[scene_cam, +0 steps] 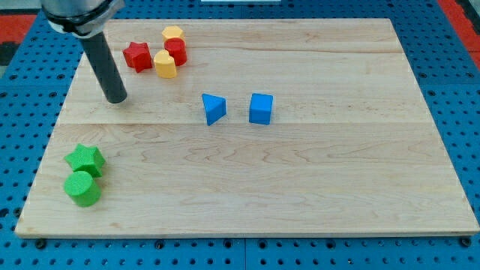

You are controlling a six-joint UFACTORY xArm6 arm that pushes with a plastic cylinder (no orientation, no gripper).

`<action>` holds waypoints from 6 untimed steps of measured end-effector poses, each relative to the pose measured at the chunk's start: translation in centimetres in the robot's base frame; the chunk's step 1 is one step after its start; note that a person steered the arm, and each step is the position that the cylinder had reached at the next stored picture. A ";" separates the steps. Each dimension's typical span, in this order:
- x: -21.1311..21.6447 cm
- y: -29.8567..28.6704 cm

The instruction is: Place your hand at the top left of the blue cube

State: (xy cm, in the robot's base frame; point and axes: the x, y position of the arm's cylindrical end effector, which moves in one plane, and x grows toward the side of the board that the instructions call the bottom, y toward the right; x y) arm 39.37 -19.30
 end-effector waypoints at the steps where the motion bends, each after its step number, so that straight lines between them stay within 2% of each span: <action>1: 0.0 0.5; 3: 0.0 1.7; 4: -1.4 2.4; 5: -2.3 -0.3; 6: -2.2 5.3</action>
